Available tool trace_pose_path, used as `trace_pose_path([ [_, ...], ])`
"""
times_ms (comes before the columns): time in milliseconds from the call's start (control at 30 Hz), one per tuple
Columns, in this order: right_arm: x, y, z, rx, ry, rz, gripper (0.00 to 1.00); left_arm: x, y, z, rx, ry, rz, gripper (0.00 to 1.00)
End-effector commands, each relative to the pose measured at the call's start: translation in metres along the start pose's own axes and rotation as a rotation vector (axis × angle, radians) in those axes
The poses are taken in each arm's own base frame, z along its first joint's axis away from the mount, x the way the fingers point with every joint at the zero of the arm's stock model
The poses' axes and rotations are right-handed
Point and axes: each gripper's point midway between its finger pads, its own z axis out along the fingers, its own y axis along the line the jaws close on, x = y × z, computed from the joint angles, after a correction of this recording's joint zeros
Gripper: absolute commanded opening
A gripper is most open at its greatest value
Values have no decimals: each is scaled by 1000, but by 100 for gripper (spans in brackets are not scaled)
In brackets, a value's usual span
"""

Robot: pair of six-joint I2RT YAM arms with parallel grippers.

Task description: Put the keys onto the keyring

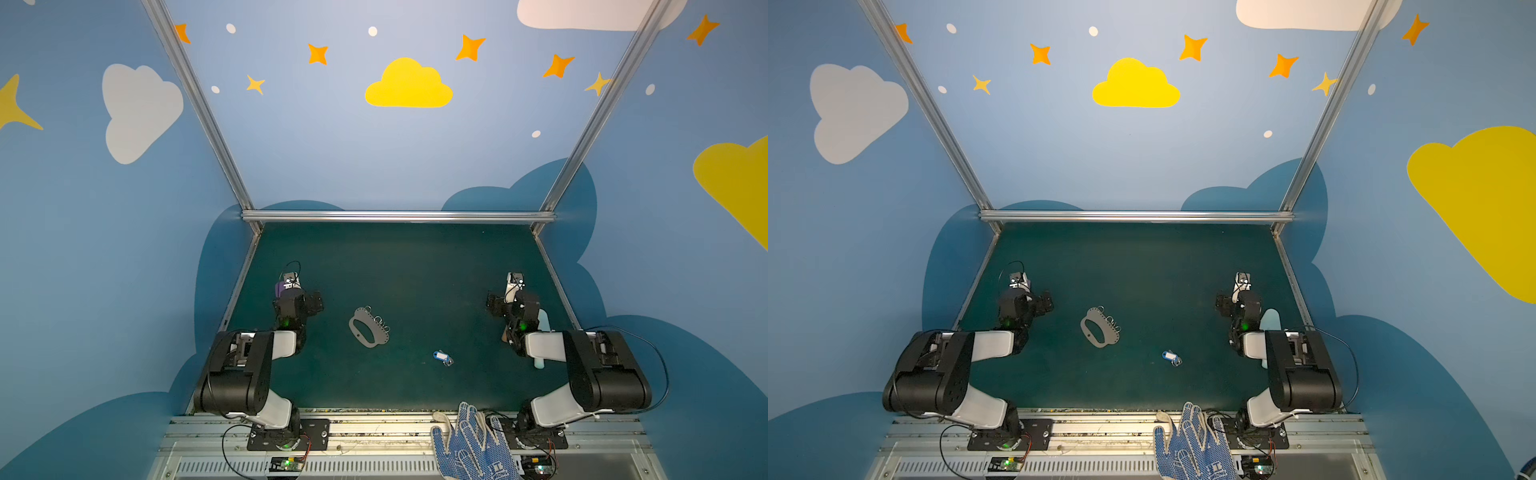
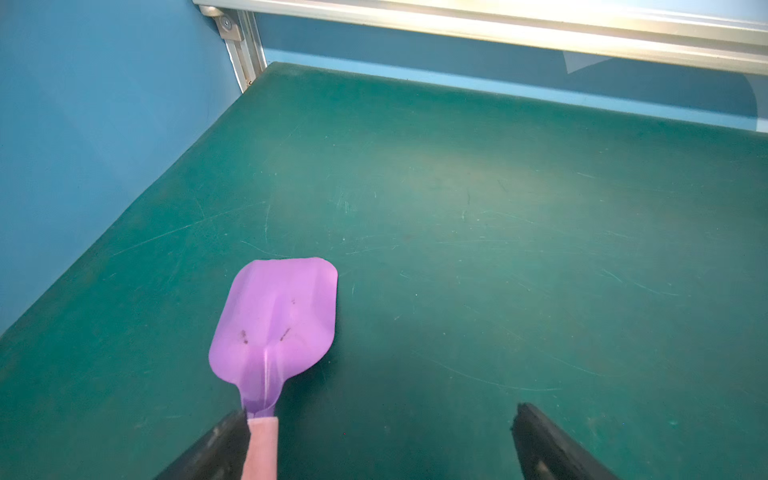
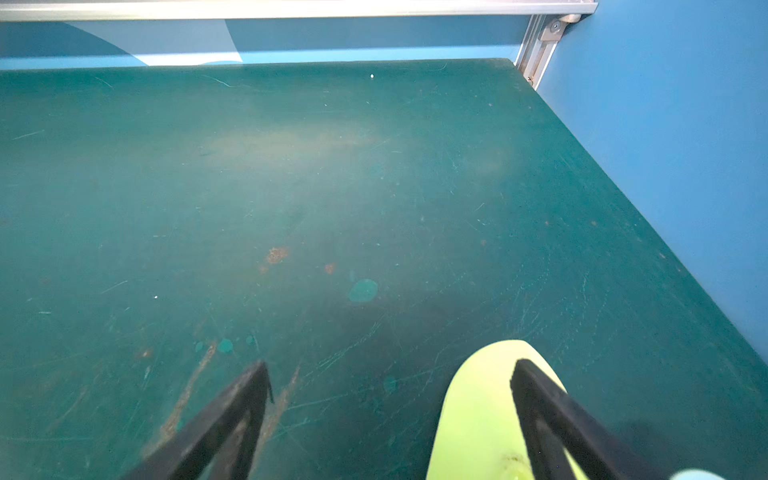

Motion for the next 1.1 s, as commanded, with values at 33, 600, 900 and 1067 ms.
trace_pose_path([
  [33,-13,0,-2,5,-38,7,93,-11,0,-2,-6,-32,-13,100],
  [600,-13,0,-2,4,-38,7,93,-12,0,-1,-1,-32,-15,100],
  [900,-12,0,-2,5,-38,8,93,-12,0,-2,-2,-32,-16,100],
  [1067,-29,-4,-6,35,-63,14,93,-11,0,-1,-3,-28,-17,100],
])
